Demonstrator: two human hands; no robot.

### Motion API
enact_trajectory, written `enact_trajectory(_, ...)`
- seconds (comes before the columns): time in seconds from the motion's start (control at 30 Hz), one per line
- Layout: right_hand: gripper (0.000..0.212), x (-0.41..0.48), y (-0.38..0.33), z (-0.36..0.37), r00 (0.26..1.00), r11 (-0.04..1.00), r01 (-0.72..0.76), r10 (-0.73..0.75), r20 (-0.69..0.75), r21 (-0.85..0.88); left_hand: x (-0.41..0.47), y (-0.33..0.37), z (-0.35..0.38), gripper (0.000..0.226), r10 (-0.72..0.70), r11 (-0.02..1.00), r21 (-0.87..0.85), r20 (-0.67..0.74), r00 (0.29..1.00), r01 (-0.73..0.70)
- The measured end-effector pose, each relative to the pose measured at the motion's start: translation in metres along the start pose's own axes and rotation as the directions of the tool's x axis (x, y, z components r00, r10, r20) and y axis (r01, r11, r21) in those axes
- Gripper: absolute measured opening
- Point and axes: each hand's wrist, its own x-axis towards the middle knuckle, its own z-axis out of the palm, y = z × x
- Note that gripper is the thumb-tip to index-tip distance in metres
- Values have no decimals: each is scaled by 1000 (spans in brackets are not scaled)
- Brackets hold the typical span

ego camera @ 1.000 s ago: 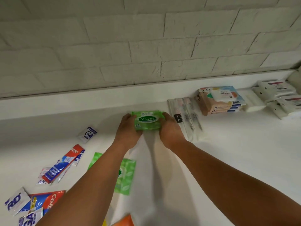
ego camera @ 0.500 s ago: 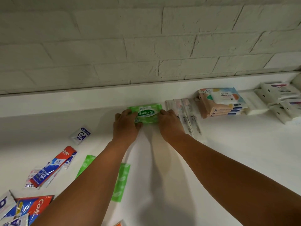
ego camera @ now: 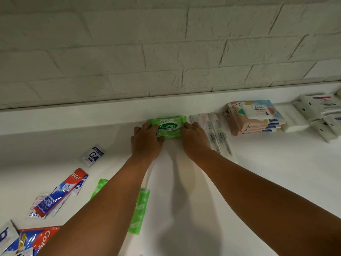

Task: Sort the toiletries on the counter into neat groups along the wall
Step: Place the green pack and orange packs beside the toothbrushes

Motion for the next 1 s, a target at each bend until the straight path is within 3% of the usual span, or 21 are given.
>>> enact_trajectory(0.13, 31, -2, -3, -1, 1000, 1000, -9, 9, -5, 13, -2, -1, -3, 62, -2, 1000, -13, 28, 1000, 3)
enact_trajectory(0.23, 37, -9, -8, -1, 998, 998, -7, 10, -62, 55, -8, -1, -10, 72, 0, 993, -121, 37, 999, 5)
enact_trajectory(0.47, 40, -37, -38, -14, 995, 990, -2, 16, -98, 140, -44, -20, -42, 69, -15, 972, -233, 47, 999, 26)
enact_trajectory(0.63, 45, -67, -75, -26, 998, 978, 56, -53, -23, 202, -78, -53, -67, 60, 34, 980, -200, 77, 996, -18)
enact_trajectory(0.83, 61, -116, -121, -19, 990, 940, 40, -84, 116, 340, -119, -102, -86, 48, 86, 956, -290, 135, 987, -44)
enact_trajectory(1.0, 75, -144, -144, -9, 968, 955, 0, -74, 238, 296, -141, -133, -93, 68, 120, 980, -183, 238, 964, -77)
